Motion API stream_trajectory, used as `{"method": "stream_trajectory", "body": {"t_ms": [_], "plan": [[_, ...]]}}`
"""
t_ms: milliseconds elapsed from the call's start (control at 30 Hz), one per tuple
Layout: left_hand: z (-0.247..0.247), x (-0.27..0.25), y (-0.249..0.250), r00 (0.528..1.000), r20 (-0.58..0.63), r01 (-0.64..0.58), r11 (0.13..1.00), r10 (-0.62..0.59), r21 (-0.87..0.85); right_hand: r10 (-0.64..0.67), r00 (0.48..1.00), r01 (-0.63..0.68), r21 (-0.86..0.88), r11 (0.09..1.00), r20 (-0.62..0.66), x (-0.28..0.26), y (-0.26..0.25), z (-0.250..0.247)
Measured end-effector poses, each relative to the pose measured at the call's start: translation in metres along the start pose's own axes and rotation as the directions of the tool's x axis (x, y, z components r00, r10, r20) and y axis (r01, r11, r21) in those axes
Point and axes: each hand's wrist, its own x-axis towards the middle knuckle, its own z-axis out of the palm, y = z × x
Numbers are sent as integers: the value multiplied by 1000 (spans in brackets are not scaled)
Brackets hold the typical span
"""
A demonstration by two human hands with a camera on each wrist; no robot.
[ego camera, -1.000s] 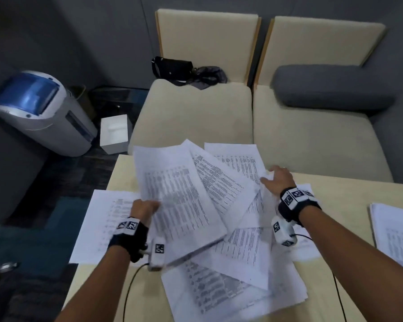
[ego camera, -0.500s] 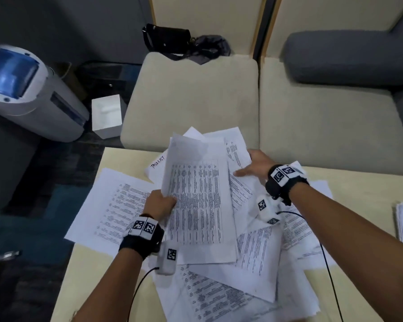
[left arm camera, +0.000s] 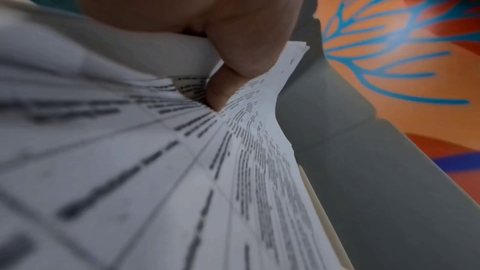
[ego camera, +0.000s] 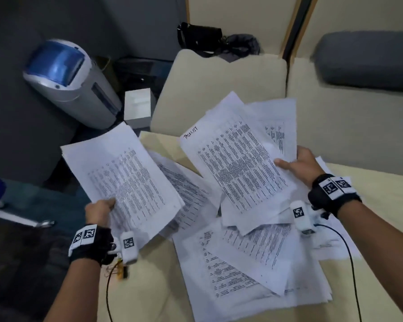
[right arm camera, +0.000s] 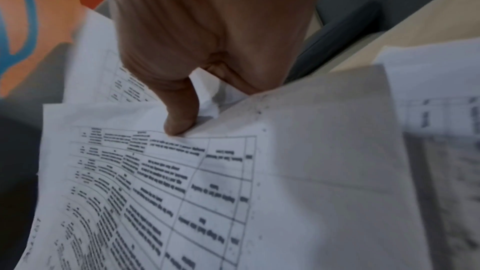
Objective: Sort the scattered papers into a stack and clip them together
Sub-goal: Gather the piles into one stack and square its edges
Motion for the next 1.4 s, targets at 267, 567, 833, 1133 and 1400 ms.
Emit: {"method": "stream_trajectory", "body": {"t_ms": [267, 567, 833, 1133, 1400], "plan": [[-3, 22, 1, 997, 72, -29, 997, 23, 75, -156, 988, 134, -448, 884, -11, 28, -58, 88], [-10, 14, 40, 928, 24, -371, 927, 372, -49, -160, 950, -43, -619, 785, -268, 39, -36, 70], [-61, -103, 154, 497, 210, -674, 527, 842, -518, -86, 990, 63, -188, 980, -115, 19, -12, 55], [58, -99, 156, 602, 599, -498, 834, 529, -237, -30, 987, 11, 115, 993, 160, -33, 3, 44], [158, -104, 55, 734, 626, -364, 931, 262, 37, 254, 920, -366, 428, 826, 298, -75, 58, 62]]}}
